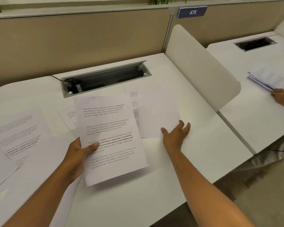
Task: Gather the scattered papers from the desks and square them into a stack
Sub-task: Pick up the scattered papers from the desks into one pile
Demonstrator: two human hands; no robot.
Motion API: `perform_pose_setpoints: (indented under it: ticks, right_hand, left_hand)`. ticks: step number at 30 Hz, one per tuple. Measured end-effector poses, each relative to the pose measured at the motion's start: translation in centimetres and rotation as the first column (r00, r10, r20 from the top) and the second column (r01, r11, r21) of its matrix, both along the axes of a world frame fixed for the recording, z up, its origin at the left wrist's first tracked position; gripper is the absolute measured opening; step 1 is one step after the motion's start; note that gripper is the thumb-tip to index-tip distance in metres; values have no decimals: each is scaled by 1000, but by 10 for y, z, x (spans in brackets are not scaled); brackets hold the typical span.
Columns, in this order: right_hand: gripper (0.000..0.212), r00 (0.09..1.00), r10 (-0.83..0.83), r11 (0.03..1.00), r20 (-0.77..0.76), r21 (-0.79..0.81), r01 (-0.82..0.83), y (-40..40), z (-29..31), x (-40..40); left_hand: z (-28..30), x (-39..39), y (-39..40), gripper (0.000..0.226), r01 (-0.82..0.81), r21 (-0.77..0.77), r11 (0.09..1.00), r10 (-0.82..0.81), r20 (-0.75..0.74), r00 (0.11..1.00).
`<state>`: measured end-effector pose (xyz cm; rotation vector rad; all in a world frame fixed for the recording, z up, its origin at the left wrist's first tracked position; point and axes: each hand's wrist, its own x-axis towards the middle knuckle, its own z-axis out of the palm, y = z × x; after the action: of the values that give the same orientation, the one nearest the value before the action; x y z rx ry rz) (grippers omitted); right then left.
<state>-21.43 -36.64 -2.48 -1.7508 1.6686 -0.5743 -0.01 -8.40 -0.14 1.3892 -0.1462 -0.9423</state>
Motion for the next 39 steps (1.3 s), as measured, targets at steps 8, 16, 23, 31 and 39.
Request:
perform_pose_setpoints:
  ticks: [8, 16, 23, 31, 39]
  right_hand:
    - [86, 968, -96, 995, 233, 26, 92, -8, 9, -11]
    - [59, 829, -311, 904, 465, 415, 106, -31, 27, -24]
    - [52, 644, -434, 814, 631, 581, -20, -44, 59, -18]
    - [19, 785, 212, 893, 583, -442, 87, -53, 138, 4]
    - [30, 734, 673, 552, -86, -603, -576, -12, 72, 21]
  left_hand:
    - [-3, 2, -7, 44, -30, 5, 1000, 30, 3, 1000]
    - [-4, 10, 2, 40, -69, 17, 998, 69, -3, 998]
    - [-7, 10, 6, 40, -88, 33, 996, 89, -4, 996]
    - [-3, 6, 8, 47, -102, 33, 994, 102, 2, 995]
    - [-3, 4, 15, 41, -132, 20, 991, 133, -5, 991]
